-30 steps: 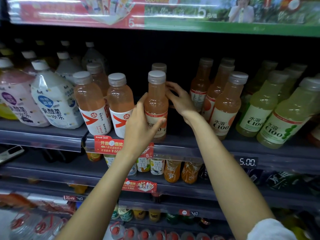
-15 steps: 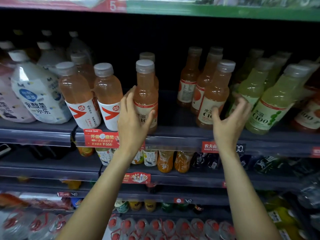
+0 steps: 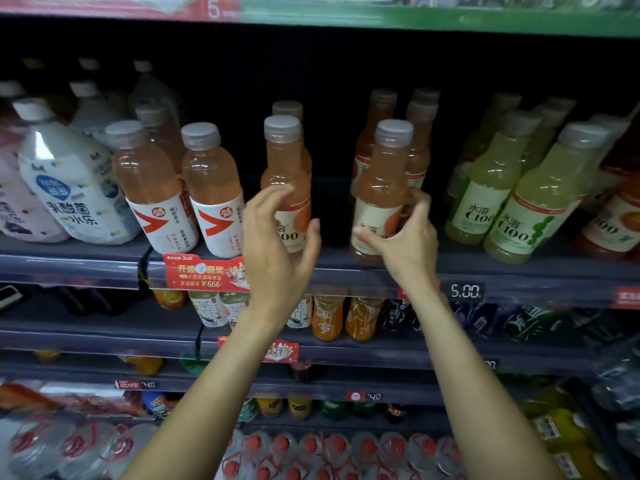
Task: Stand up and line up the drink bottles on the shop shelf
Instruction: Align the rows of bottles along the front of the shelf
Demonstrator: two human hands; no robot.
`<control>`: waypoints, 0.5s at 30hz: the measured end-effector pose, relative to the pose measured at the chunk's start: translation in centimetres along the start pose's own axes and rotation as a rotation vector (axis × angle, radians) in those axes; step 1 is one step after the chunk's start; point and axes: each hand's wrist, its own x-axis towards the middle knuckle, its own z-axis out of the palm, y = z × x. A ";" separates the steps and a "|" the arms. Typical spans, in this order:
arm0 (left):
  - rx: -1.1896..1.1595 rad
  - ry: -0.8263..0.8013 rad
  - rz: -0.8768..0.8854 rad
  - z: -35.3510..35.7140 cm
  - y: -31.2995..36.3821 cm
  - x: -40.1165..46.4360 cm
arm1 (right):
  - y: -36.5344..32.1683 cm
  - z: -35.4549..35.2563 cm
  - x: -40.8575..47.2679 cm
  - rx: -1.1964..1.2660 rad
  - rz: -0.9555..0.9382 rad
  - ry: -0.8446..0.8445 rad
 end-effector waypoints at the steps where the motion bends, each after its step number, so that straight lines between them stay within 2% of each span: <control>1: -0.024 -0.053 0.007 0.4 0.5 0.1 | -0.4 0.4 -0.2 -0.014 -0.013 -0.010; 4: -0.064 -0.259 -0.065 2.0 1.4 0.8 | -1.3 1.1 -0.8 -0.047 -0.068 -0.024; 7: -0.054 -0.373 -0.099 3.6 1.3 1.3 | -1.7 1.1 -1.2 -0.028 -0.098 -0.035; 12: 0.003 -0.351 -0.146 4.9 1.1 1.8 | -1.4 1.7 -0.8 -0.064 -0.145 -0.035; 15: 0.065 -0.314 -0.131 5.3 1.1 1.9 | -0.8 1.6 -0.4 -0.007 -0.199 -0.138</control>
